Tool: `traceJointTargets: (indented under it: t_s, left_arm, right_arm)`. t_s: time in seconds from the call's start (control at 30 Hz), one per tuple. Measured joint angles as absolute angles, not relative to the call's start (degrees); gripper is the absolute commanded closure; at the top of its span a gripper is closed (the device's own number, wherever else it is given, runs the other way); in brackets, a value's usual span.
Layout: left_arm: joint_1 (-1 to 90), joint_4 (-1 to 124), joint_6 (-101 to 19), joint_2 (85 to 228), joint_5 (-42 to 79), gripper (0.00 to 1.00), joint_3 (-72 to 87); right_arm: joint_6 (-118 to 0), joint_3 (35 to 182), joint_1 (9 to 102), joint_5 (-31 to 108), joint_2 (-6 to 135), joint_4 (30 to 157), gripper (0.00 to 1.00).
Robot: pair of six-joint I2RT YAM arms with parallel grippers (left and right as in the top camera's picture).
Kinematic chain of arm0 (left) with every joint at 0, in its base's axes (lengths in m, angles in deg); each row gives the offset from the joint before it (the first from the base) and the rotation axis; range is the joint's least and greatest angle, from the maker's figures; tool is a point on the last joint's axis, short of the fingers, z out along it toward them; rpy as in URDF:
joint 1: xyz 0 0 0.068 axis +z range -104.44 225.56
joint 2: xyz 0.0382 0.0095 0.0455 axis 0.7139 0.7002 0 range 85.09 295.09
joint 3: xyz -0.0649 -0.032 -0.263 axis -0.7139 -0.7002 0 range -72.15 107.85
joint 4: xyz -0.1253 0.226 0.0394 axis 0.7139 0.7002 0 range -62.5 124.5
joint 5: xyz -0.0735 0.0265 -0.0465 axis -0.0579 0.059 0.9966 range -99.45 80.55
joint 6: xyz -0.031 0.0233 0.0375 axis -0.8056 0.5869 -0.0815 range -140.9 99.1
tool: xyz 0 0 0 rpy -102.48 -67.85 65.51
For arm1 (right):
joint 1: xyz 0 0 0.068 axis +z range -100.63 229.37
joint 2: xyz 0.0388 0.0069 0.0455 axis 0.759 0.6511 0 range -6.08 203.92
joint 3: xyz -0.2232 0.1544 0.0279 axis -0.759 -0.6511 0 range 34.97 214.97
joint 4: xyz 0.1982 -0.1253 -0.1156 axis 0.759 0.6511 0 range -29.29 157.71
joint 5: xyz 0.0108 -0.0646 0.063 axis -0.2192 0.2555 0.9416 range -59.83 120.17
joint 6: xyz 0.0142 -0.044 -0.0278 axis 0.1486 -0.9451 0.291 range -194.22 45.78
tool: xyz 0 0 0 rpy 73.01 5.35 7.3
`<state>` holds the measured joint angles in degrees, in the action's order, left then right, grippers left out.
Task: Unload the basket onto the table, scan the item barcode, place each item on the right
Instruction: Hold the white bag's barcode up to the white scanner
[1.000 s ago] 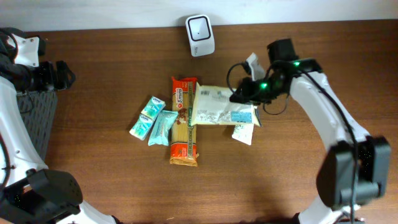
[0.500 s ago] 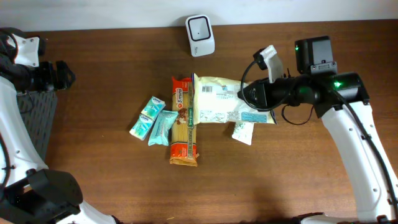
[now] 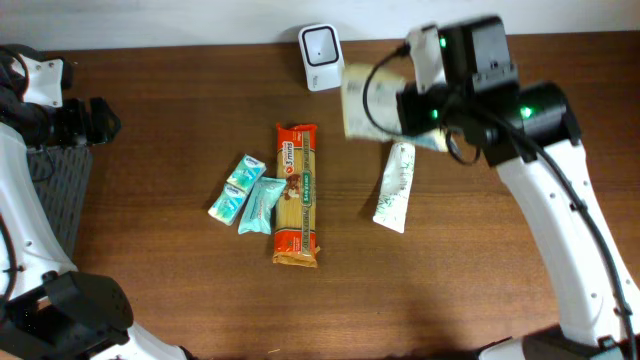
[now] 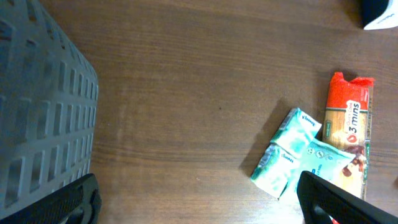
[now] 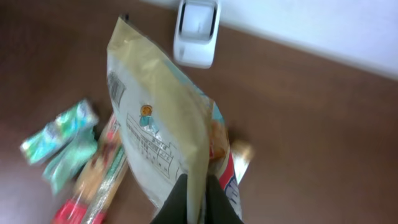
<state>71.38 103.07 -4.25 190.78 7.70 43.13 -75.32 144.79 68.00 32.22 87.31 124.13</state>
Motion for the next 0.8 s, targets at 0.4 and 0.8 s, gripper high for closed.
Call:
traceJointTargets:
  t_s: [0.4, 0.8]
  left_arm:
    - [71.38, 103.15, -4.25, 190.78, 7.68, 0.01, 43.13]
    - [71.38, 103.13, -4.25, 190.8, 7.68, 0.01, 43.13]
  right_arm:
    - [-104.09, 159.26, 78.34, -8.5, 116.25, 90.06, 0.96]
    - [-137.53, 159.15, 78.34, -11.19, 134.58, 60.79, 0.96]
